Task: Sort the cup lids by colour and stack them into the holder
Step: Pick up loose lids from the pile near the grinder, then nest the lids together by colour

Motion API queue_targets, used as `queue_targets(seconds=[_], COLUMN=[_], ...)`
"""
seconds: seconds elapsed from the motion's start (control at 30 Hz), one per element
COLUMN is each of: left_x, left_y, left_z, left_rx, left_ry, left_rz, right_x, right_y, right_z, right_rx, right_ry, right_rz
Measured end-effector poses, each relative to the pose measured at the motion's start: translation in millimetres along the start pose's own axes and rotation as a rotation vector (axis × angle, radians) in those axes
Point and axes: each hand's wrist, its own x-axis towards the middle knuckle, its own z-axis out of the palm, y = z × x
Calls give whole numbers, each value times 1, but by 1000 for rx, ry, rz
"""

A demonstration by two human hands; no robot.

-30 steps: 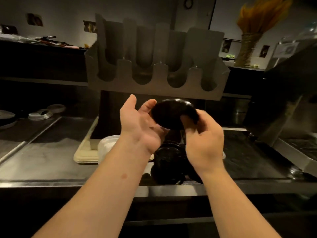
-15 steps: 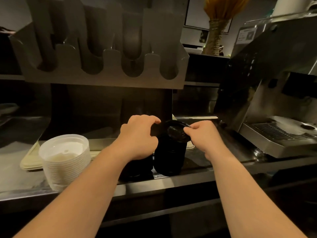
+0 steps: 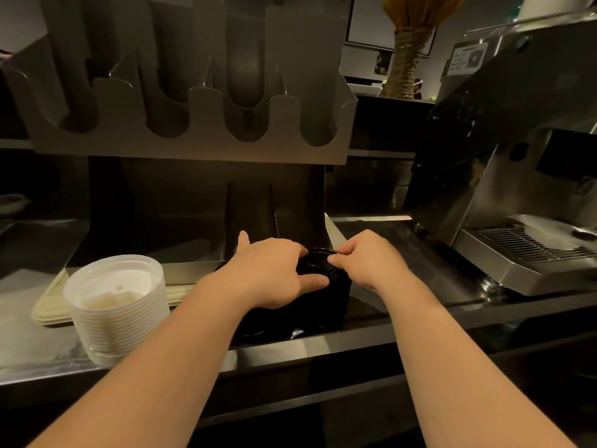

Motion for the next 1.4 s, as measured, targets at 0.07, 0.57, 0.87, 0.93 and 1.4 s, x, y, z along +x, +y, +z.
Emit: queue_targets(seconds=[0.07, 0.57, 0.87, 0.93, 1.4], left_x=[0, -18, -123, -157, -298], left_y=[2, 3, -78, -118, -443], left_z=[-3, -12, -61, -69, -60], left_rx=[35, -201, -399, -384, -108], left_ry=[1, 162, 860, 935, 571], left_rz=[3, 121, 119, 28, -909], right_x=[1, -21, -98, -119, -123], right_y=[1, 1, -147, -194, -441], right_z=[1, -11, 15, 38, 272], right_rx=[-16, 167, 511, 592, 354], right_ry=[-9, 214, 359, 299, -343], right_rz=[-7, -72, -641, -737, -658])
